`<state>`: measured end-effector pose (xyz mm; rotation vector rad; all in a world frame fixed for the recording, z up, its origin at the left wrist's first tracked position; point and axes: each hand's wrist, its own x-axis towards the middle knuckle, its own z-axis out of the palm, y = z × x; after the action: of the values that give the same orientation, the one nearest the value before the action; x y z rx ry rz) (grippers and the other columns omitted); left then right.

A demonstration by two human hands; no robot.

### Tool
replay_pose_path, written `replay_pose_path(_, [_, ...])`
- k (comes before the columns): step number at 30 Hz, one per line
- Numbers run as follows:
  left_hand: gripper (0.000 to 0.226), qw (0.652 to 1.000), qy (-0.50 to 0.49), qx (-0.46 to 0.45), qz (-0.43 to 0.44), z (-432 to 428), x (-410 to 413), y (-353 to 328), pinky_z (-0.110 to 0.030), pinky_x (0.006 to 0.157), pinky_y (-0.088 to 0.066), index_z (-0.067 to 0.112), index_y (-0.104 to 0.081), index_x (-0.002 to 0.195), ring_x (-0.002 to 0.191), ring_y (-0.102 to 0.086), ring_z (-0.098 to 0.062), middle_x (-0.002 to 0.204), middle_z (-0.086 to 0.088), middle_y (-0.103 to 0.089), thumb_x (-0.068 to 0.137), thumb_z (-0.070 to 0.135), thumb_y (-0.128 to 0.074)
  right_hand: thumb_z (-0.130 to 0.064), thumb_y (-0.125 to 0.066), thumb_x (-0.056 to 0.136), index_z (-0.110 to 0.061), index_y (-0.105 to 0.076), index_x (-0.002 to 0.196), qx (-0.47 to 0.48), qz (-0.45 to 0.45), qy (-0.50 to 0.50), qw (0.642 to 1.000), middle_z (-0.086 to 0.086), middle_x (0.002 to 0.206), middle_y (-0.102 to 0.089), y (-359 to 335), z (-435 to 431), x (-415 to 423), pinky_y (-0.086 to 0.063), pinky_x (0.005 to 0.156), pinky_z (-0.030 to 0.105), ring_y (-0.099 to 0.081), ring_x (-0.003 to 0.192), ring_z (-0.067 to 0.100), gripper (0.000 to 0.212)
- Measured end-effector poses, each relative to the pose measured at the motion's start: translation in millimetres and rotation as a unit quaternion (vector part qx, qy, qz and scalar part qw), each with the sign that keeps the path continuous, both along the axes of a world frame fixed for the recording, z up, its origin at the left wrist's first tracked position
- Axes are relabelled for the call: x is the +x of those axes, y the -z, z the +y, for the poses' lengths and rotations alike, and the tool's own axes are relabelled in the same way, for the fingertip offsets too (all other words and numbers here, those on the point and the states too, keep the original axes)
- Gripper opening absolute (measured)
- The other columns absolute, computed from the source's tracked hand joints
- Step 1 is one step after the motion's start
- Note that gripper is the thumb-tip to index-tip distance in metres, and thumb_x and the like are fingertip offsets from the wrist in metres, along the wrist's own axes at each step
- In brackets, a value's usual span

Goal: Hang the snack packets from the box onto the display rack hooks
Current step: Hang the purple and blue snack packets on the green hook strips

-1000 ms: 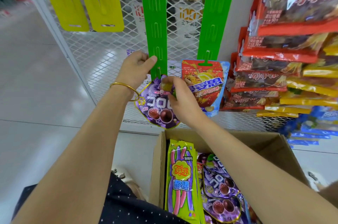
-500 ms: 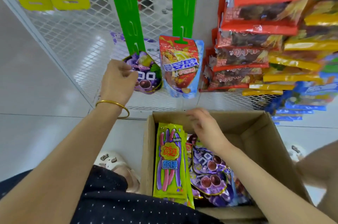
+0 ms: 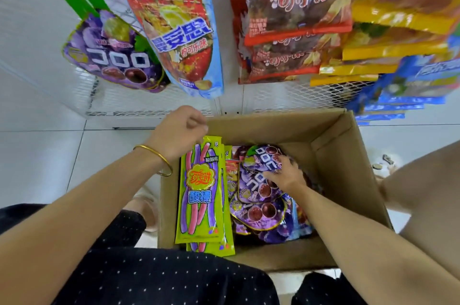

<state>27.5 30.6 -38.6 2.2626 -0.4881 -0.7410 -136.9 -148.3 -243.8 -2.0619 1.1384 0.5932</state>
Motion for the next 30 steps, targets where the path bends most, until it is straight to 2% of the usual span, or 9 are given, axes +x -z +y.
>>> replay_pose_path(3, [0.014,1.000,0.012,0.013,0.017,-2.7,2.4,6.6,-0.024,0.060,-0.049,0.012,-0.056,0.104,0.085,-0.064,-0.023,0.098,-0.012,-0.065,0.090,0.012,-0.054,-0.049,-0.067,0.079,-0.015,-0.034,0.138,-0.018,0.010,0.062,0.998,0.017,0.137,-0.044,4.3,2.0,5.4,-0.039,0.101,0.045,-0.042,0.125,0.037,0.076])
replay_pose_path(6, [0.013,0.999,0.015,0.018,0.030,-2.2,3.9,9.7,-0.024,0.060,-0.050,0.011,-0.056,0.103,0.076,-0.063,-0.013,0.093,-0.009,-0.064,0.090,0.010,-0.054,-0.026,-0.071,0.080,-0.008,-0.041,0.127,-0.036,-0.032,0.198,0.979,0.018,0.124,-0.055,6.9,1.1,9.2,-0.044,0.096,0.044,-0.051,0.116,0.036,0.059])
replay_pose_path(11, [0.011,0.999,0.022,0.021,0.037,1.3,3.4,12.1,-0.019,0.057,-0.049,0.012,-0.056,0.101,0.074,-0.062,-0.011,0.086,-0.003,-0.063,0.091,0.010,-0.054,-0.004,-0.069,0.080,0.002,-0.054,0.117,0.107,-0.123,0.428,0.889,0.018,0.116,-0.060,12.0,-2.0,18.6,-0.046,0.092,0.040,-0.057,0.105,0.031,0.040])
replay_pose_path(13, [0.011,0.998,0.028,0.021,0.045,1.8,1.4,10.2,-0.019,0.059,-0.049,0.013,-0.056,0.102,0.074,-0.061,-0.009,0.084,-0.002,-0.062,0.091,0.010,-0.053,0.002,-0.064,0.083,-0.003,-0.055,0.105,0.167,-0.158,0.447,0.864,0.016,0.095,-0.060,1.4,-4.1,20.2,-0.053,0.084,0.040,-0.058,0.087,0.027,0.024])
replay_pose_path(16, [0.012,0.997,0.059,0.020,0.043,-0.5,-2.7,5.3,-0.024,0.066,-0.052,0.013,-0.057,0.103,0.077,-0.061,-0.015,0.084,-0.004,-0.063,0.091,0.011,-0.054,0.004,-0.055,0.084,0.002,-0.061,0.098,0.126,-0.193,0.297,0.927,0.007,0.068,-0.055,-30.6,-14.0,19.8,-0.048,0.057,0.023,-0.050,0.058,0.015,0.015])
replay_pose_path(18, [0.013,0.996,0.076,0.011,0.035,-3.6,-7.4,0.5,-0.014,0.057,-0.049,0.012,-0.057,0.103,0.070,-0.058,-0.014,0.085,-0.004,-0.062,0.090,0.010,-0.055,0.006,-0.054,0.085,0.006,-0.064,0.099,0.133,-0.216,0.209,0.944,0.005,0.067,-0.056,-58.0,-20.6,18.4,-0.043,0.054,0.021,-0.049,0.054,0.011,0.017])
replay_pose_path(20, [0.016,0.996,0.089,-0.001,0.024,-6.8,-13.2,-4.4,-0.012,0.054,-0.046,0.013,-0.057,0.104,0.070,-0.056,-0.013,0.094,-0.003,-0.060,0.088,0.010,-0.058,0.008,-0.054,0.087,0.000,-0.065,0.091,0.178,-0.249,0.129,0.943,0.004,0.068,-0.058,-93.9,-23.2,17.7,-0.043,0.055,0.018,-0.052,0.050,0.004,0.014])
replay_pose_path(26, [0.043,0.983,0.181,-0.029,-0.028,-8.9,-28.1,-20.4,-0.024,0.093,-0.042,0.015,-0.052,0.125,0.107,-0.053,-0.011,0.116,0.003,-0.055,0.084,0.019,-0.065,-0.002,-0.059,0.088,-0.005,-0.067,0.095,0.191,-0.274,-0.129,0.934,-0.001,0.081,-0.065,-195.7,-13.8,24.9,-0.047,0.068,0.013,-0.059,0.070,0.002,0.010])
replay_pose_path(30, [0.027,0.978,0.197,-0.069,0.020,-6.2,-36.0,-25.5,-0.020,0.079,-0.045,0.012,-0.060,0.108,0.088,-0.055,-0.010,0.095,0.000,-0.060,0.082,0.016,-0.068,-0.001,-0.063,0.085,-0.007,-0.065,0.089,0.201,-0.328,-0.149,0.911,-0.002,0.076,-0.062,-231.2,8.9,38.4,-0.044,0.064,0.011,-0.055,0.061,-0.004,0.008])
